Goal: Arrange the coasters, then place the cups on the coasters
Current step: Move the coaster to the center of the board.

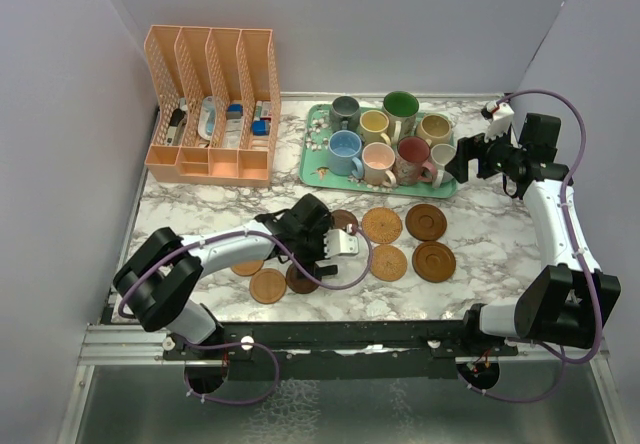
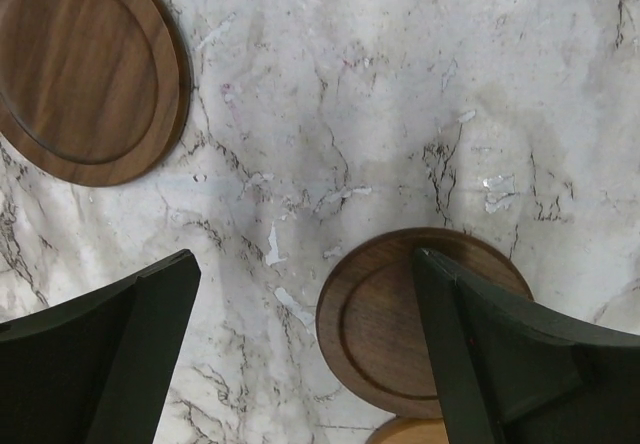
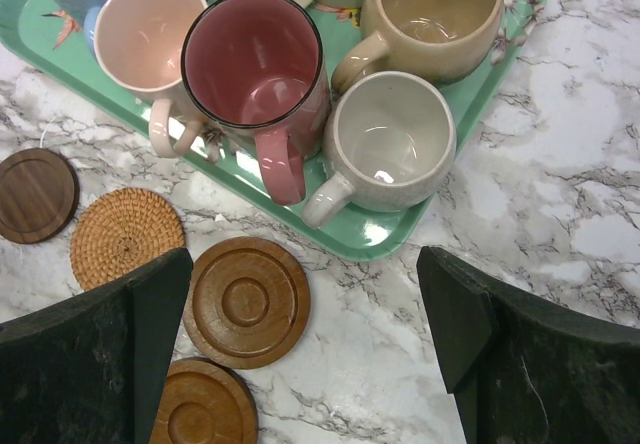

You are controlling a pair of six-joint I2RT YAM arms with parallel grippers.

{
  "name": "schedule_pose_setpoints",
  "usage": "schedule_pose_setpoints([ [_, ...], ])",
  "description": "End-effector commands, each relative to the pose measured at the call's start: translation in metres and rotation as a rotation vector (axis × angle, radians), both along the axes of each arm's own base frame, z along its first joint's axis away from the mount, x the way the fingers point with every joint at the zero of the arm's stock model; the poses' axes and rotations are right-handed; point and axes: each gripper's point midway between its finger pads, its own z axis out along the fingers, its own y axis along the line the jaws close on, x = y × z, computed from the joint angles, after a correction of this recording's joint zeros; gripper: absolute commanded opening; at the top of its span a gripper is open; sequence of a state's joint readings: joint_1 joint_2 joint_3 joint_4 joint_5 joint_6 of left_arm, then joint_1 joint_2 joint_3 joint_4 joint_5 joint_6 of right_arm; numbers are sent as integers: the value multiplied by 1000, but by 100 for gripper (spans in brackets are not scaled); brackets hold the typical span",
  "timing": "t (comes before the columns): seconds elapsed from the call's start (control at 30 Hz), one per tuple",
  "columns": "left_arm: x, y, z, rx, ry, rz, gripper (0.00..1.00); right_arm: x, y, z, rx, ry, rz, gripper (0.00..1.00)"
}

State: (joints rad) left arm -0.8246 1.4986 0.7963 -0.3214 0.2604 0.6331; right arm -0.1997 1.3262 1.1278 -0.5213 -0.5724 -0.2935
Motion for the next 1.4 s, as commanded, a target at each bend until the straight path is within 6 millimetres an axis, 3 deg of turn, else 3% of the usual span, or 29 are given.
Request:
schedule_pose_setpoints([
  [0.0,9,-8,-7,17,-56,10,91,4,-3,-2,-25,-12,-1,97],
  [0.3,18,-33,-7,7,-115,-7,90,4,-3,-3,-27,-9,-3,97],
  [0.57,40,-55,2,-16,-167,13,90,5,-4,-2,-29,-10,-5,97],
  [0.7,41,-70,9,-52,-149,-1,90,5,-3,-3,-29,-8,-3,97],
  [1.13,28,-89,-1,-44,-110,-62,90,5,-3,-6,-27,4,-1,97],
  [1.37,36,-95,-3,-27,-140,-36,90,5,-4,-6,-29,4,-1,97],
])
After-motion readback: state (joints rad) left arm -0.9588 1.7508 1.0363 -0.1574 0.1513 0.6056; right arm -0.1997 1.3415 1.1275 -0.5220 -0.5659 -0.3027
